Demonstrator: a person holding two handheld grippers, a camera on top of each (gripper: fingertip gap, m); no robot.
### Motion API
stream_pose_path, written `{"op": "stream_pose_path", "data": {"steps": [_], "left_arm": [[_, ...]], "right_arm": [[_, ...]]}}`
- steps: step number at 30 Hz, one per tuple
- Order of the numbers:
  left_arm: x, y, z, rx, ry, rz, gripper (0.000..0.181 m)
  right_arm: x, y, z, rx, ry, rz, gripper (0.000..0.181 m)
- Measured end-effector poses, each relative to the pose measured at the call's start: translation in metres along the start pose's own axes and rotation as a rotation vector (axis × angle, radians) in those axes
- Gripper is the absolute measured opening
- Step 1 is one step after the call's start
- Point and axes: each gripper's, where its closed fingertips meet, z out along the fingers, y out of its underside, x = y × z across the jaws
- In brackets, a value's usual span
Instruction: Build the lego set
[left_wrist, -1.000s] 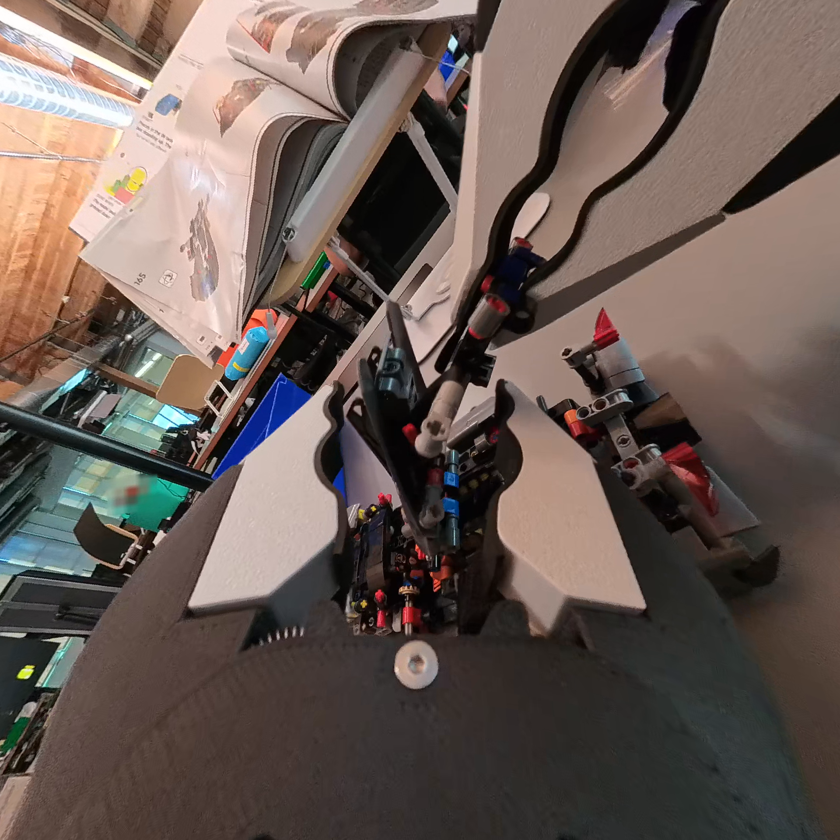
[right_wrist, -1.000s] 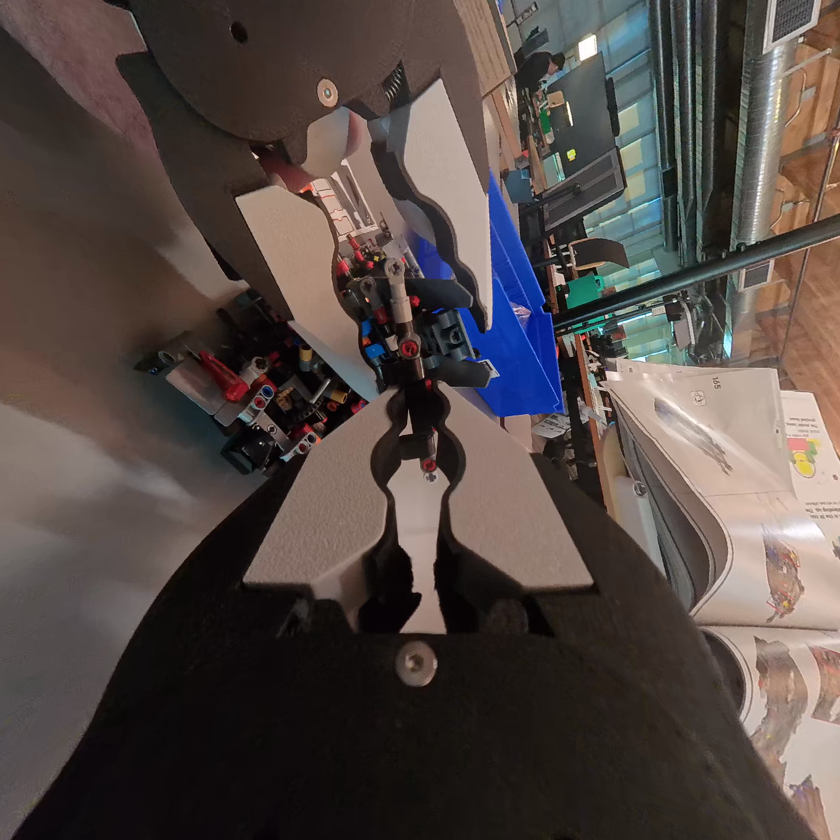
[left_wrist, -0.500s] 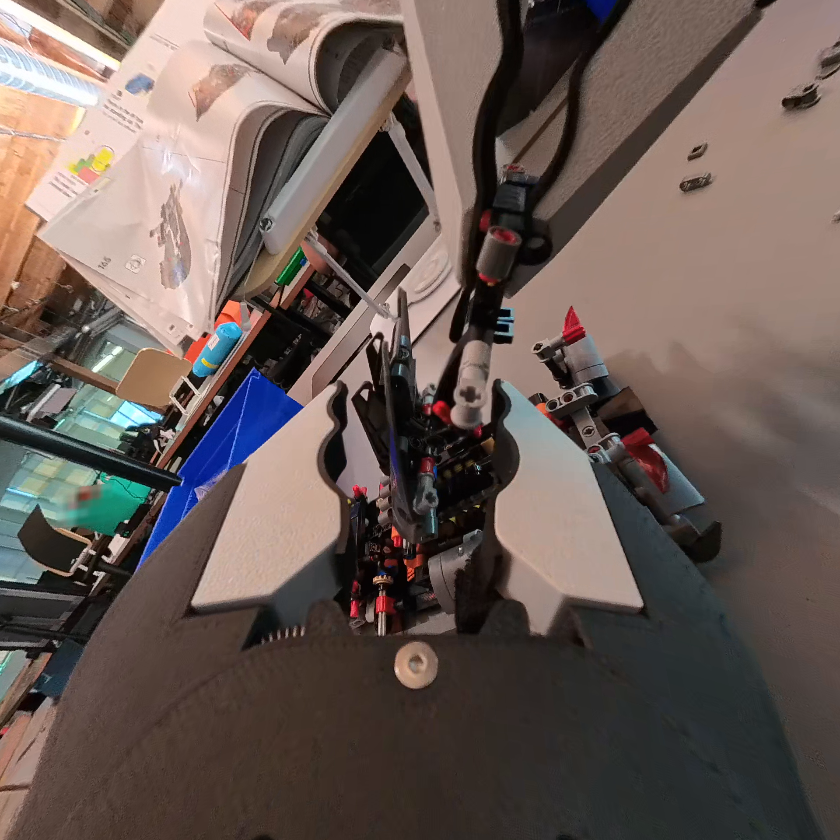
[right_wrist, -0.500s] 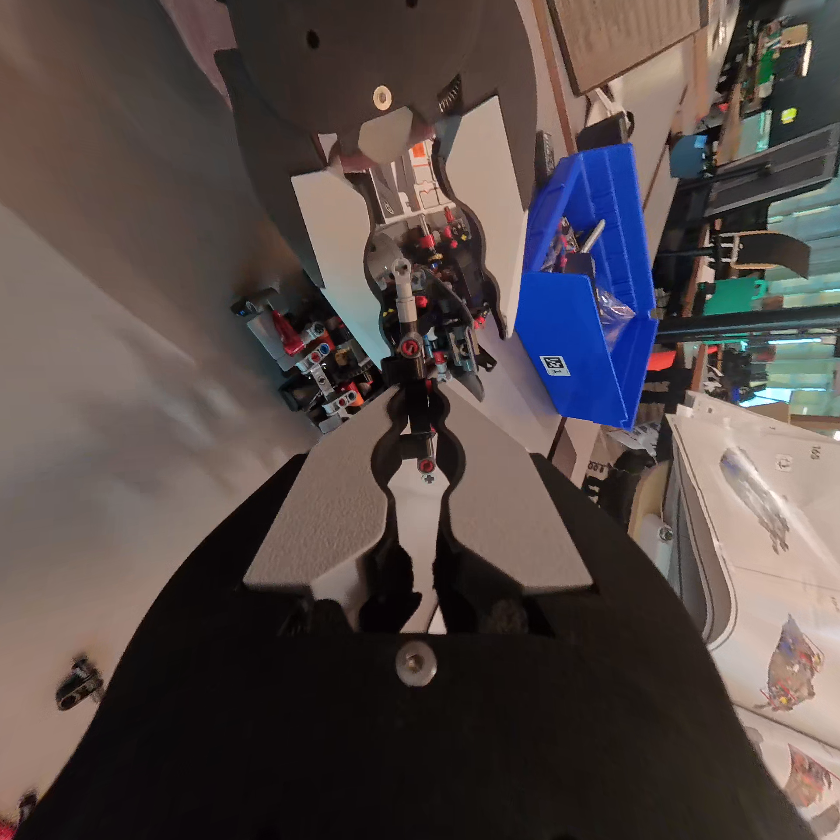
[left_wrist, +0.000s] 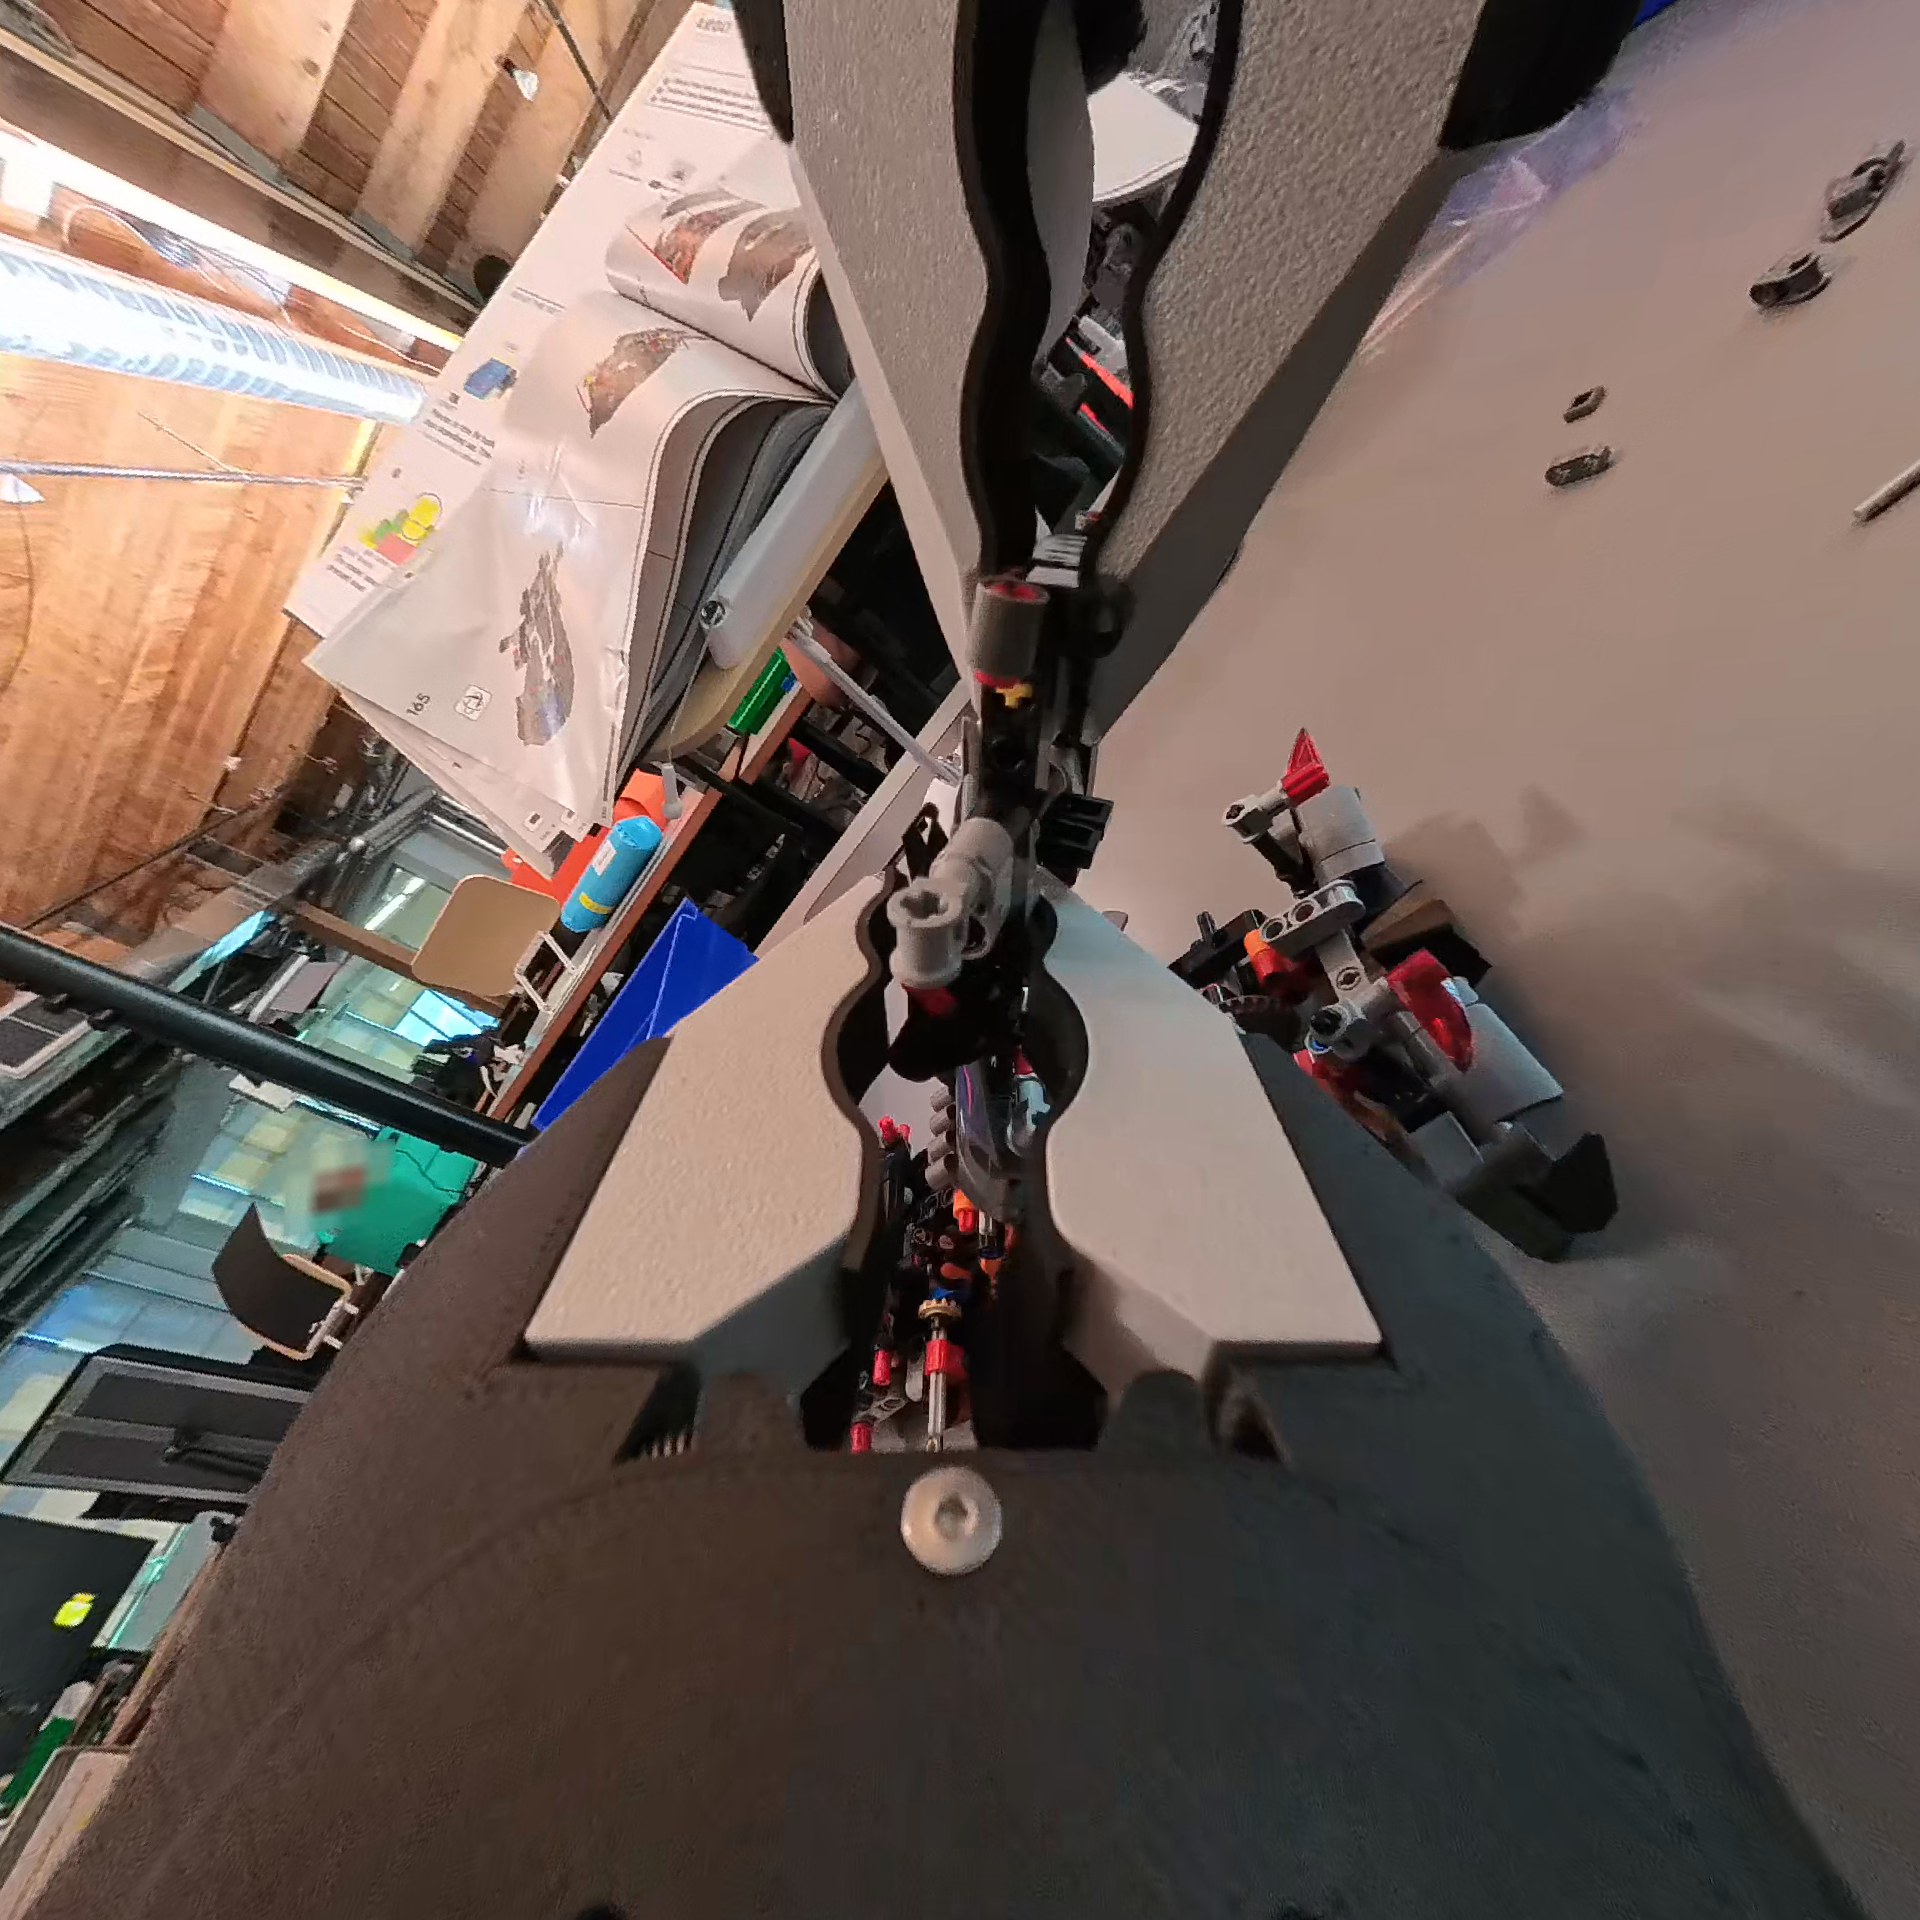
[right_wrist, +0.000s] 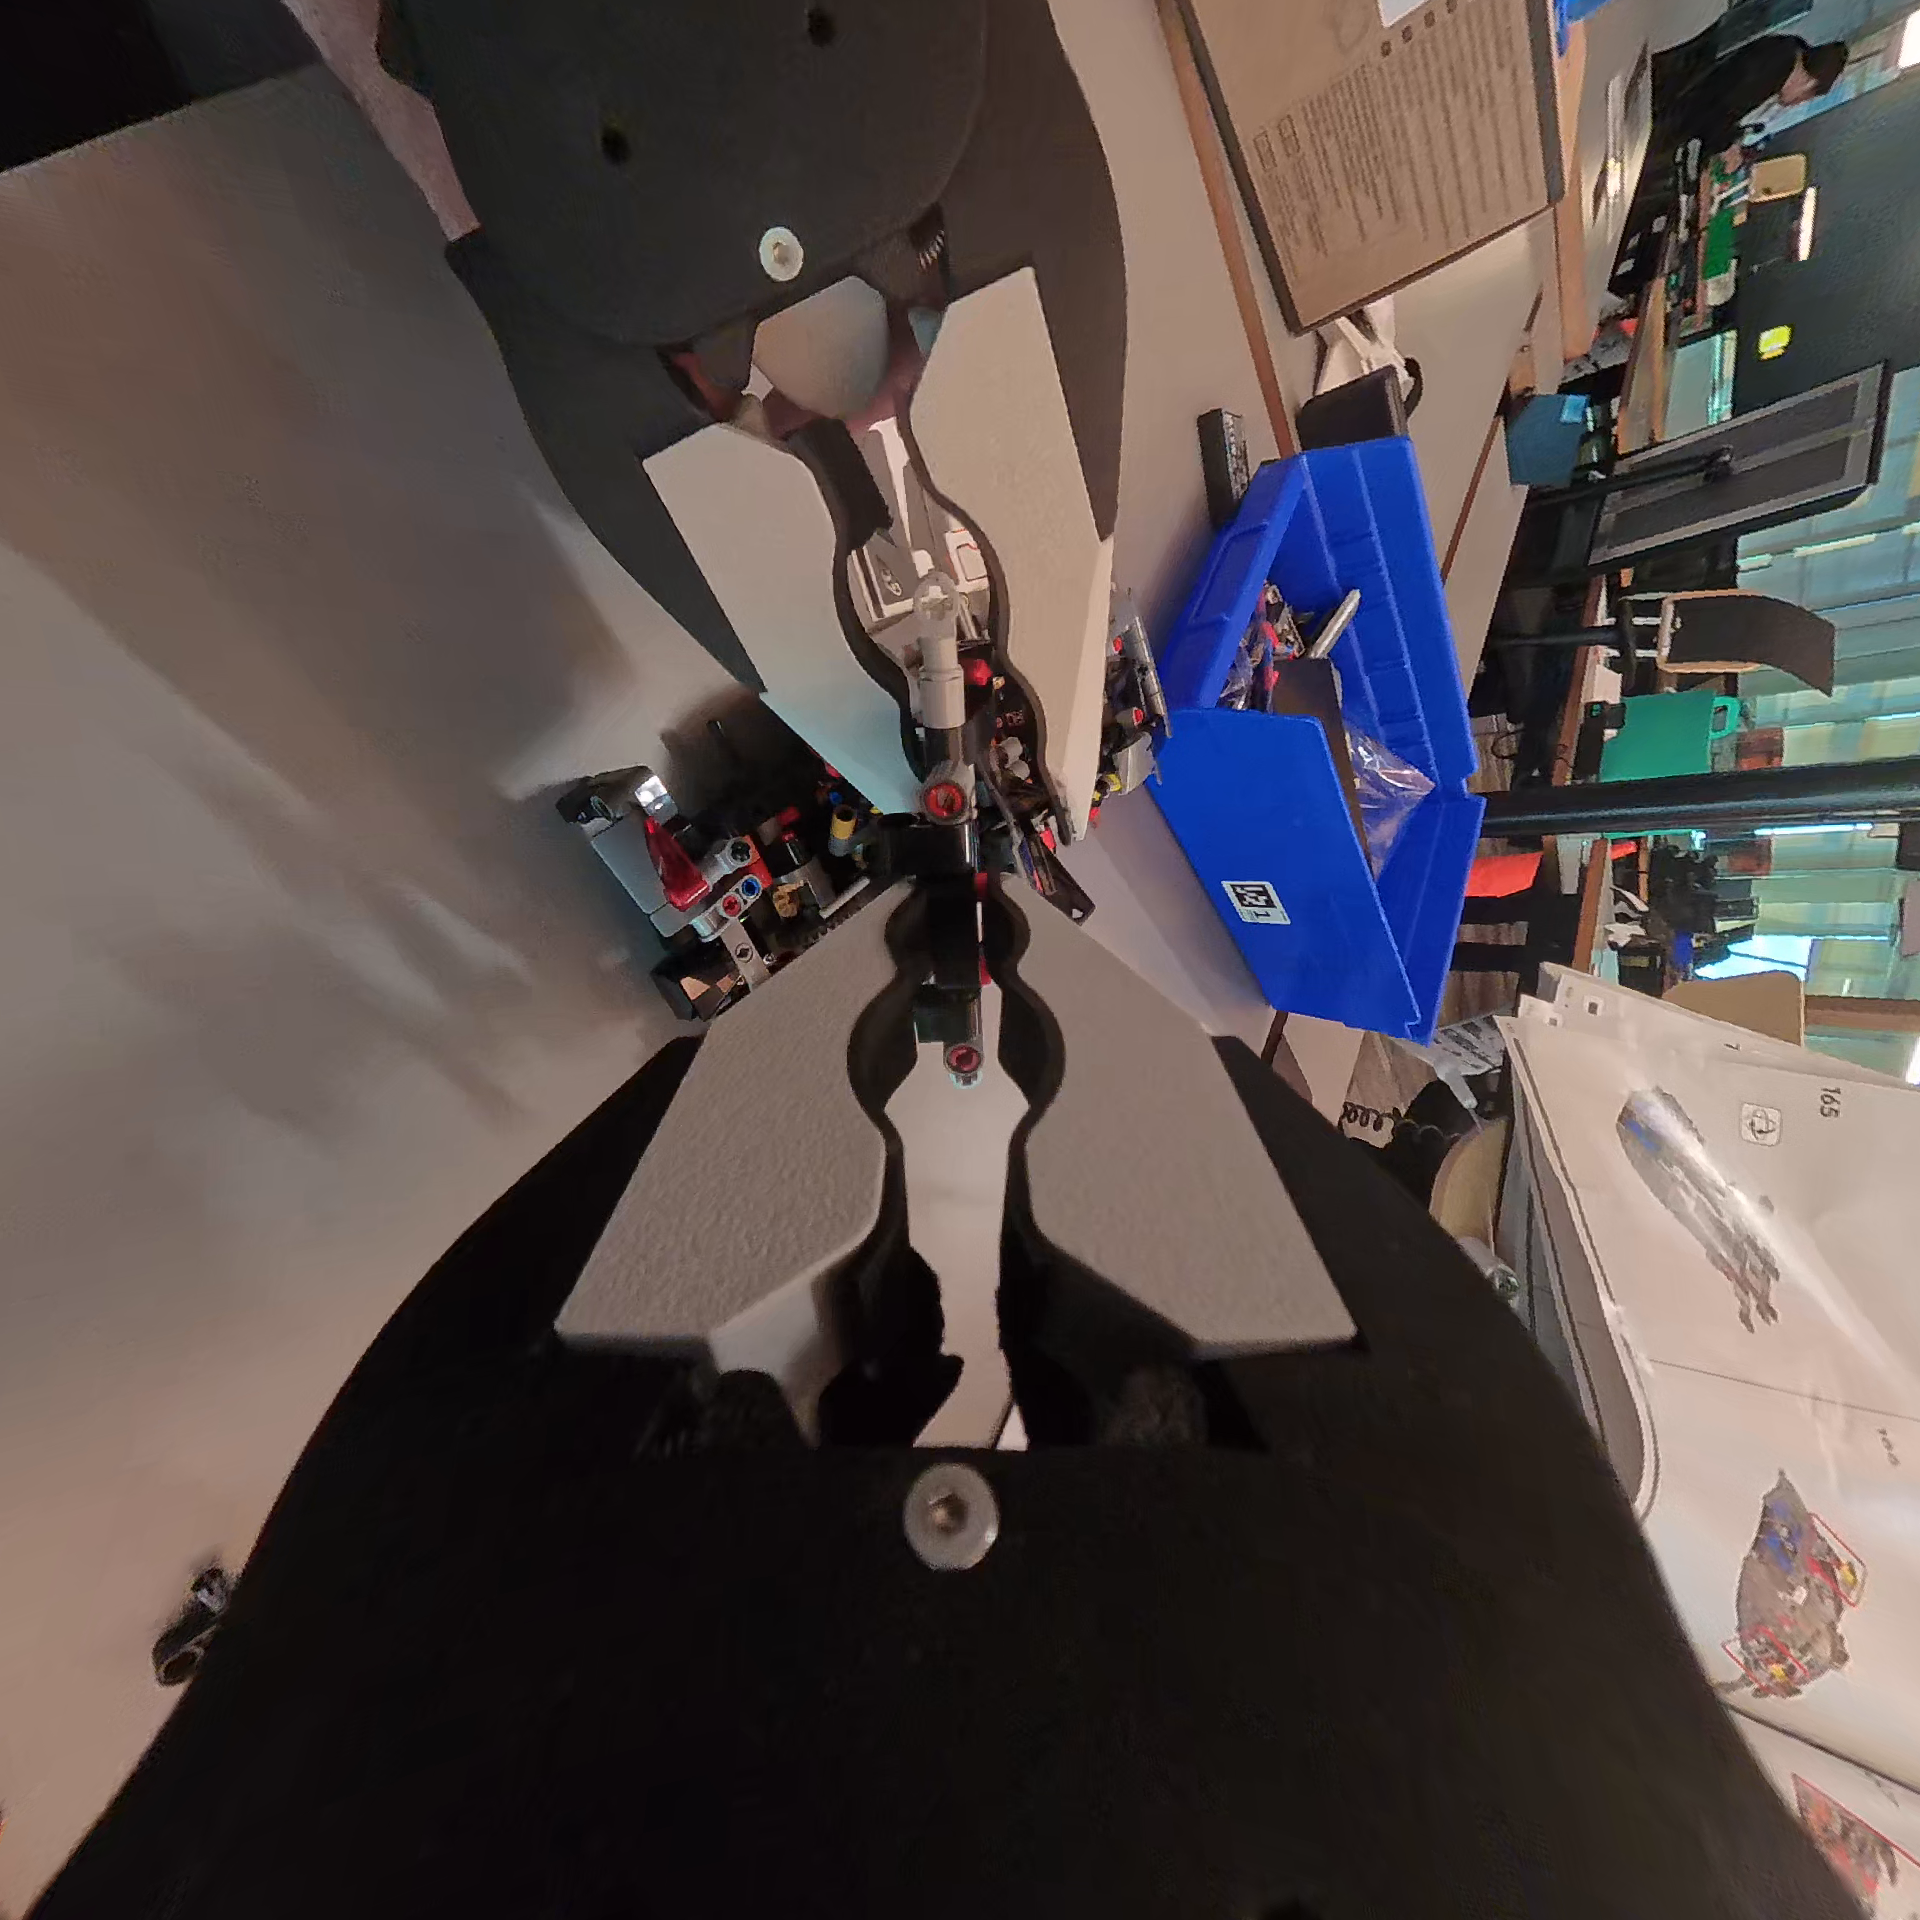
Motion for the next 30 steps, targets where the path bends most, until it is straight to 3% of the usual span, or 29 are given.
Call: {"op": "stream_pose_path", "data": {"steps": [12,16,18,22,25,30], "left_arm": [[0.003,-0.007,0.005,0.03,0.0,0.028,0.013],[0.003,-0.009,0.005,0.039,0.003,0.039,0.012],[0.004,-0.008,0.006,0.033,0.005,0.041,0.012],[0.003,-0.005,0.008,0.02,-0.002,0.04,0.014],[-0.001,-0.003,0.01,0.004,-0.028,0.009,0.051],[-0.002,0.005,0.012,-0.031,-0.018,-0.038,0.068]], "right_arm": [[0.007,0.009,-0.007,-0.088,0.181,0.164,0.032],[0.005,0.009,-0.011,-0.079,0.198,0.159,0.03],[0.006,0.005,-0.011,-0.073,0.207,0.113,0.017],[0.008,0.008,-0.007,-0.082,0.215,0.05,0.013],[0.006,0.013,-0.004,-0.109,0.201,-0.006,0.013],[0.008,0.02,-0.003,-0.138,0.206,-0.067,0.012]]}}
